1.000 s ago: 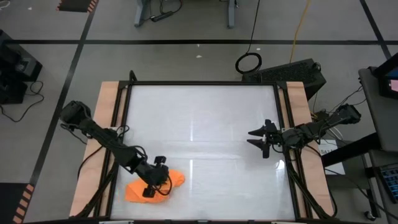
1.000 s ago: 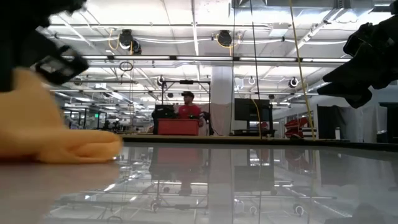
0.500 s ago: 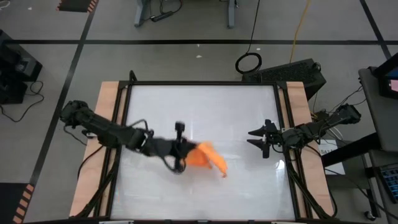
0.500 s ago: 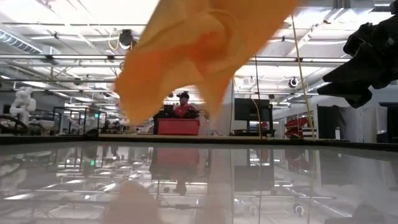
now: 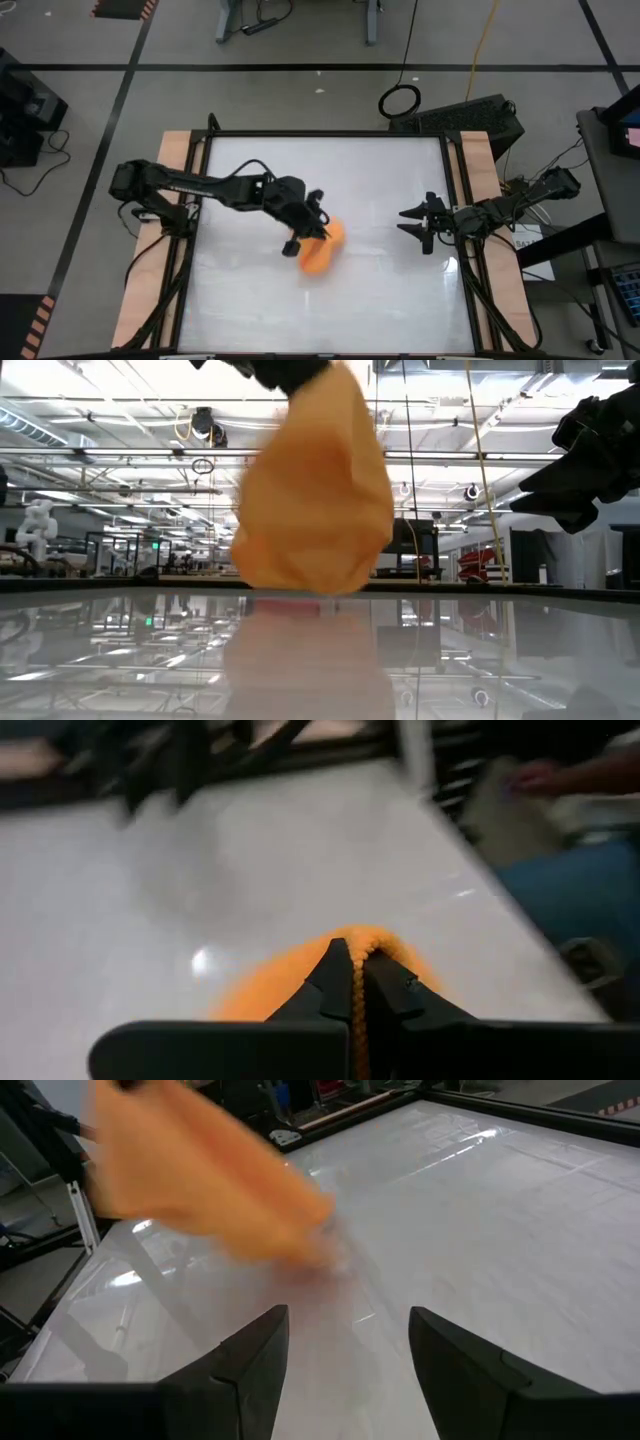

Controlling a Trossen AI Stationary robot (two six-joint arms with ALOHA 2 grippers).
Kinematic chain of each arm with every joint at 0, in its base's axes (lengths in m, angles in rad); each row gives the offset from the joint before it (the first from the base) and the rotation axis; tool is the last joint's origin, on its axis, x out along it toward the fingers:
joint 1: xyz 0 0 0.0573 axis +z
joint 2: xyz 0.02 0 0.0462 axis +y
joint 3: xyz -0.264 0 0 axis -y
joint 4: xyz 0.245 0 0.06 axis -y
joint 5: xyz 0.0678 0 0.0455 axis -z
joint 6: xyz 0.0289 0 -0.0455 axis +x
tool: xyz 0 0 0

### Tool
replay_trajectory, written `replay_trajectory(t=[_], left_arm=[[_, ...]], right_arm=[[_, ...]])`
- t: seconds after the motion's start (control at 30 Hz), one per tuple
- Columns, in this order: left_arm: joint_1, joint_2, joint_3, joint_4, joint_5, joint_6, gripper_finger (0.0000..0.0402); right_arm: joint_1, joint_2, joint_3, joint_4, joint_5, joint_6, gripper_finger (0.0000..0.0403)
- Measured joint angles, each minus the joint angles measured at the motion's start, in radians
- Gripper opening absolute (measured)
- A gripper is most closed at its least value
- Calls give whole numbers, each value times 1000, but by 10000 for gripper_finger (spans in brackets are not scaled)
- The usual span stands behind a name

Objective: Roll towel
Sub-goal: Fold the orange towel

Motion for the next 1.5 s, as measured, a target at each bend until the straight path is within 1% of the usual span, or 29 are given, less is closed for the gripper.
replay_trajectory(t=[0.07,0.2,0.33,0.43,0.53,0.63,0.73,0.8,0.83,0.9,0.97,1.0,1.03,1.1,1.13,1.23,1.27,1.3,1.37,1.4,1.43,1.5], left_arm=[[-2,14,2,58,28,11,3],[26,21,1,73,14,31,7],[96,41,0,-29,-113,55,8],[150,96,-24,-84,-165,88,20],[181,161,-37,-111,-232,108,59],[204,217,-39,-120,-325,108,119],[218,229,-38,-108,-353,105,181],[219,224,-38,-109,-353,108,211],[217,217,-38,-111,-360,111,223],[215,190,-38,-117,-422,131,238],[210,157,-37,-120,-521,152,243],[210,143,-37,-121,-556,154,243],[210,128,-37,-121,-570,154,244],[205,99,-37,-116,-565,154,244],[199,87,-37,-107,-537,153,244],[161,78,-35,-89,-411,147,244],[144,78,-36,-96,-404,144,244],[126,78,-36,-99,-420,135,244],[100,88,-36,-99,-488,128,244],[90,91,-36,-107,-495,127,244],[80,94,-37,-117,-477,126,244],[54,110,-37,-88,-380,105,244]], right_arm=[[0,0,0,-1,0,0,199],[0,0,0,-1,0,0,199],[0,0,0,0,0,0,199],[0,0,0,0,0,0,199],[0,0,0,0,0,0,199],[0,0,0,0,0,0,199],[0,2,0,-1,0,0,199],[0,2,0,1,0,0,199],[0,2,0,-1,0,0,199],[0,2,0,0,0,0,199],[0,2,0,0,0,0,199],[0,2,0,0,0,0,199],[0,2,0,0,0,0,199],[0,2,0,0,0,0,199],[0,2,0,0,0,0,199],[0,2,0,0,0,0,199],[0,2,0,0,0,0,199],[0,2,0,0,0,0,199],[0,2,0,0,0,0,199],[0,2,0,0,0,0,199],[0,2,0,0,0,0,199],[0,2,0,0,0,0,199]])
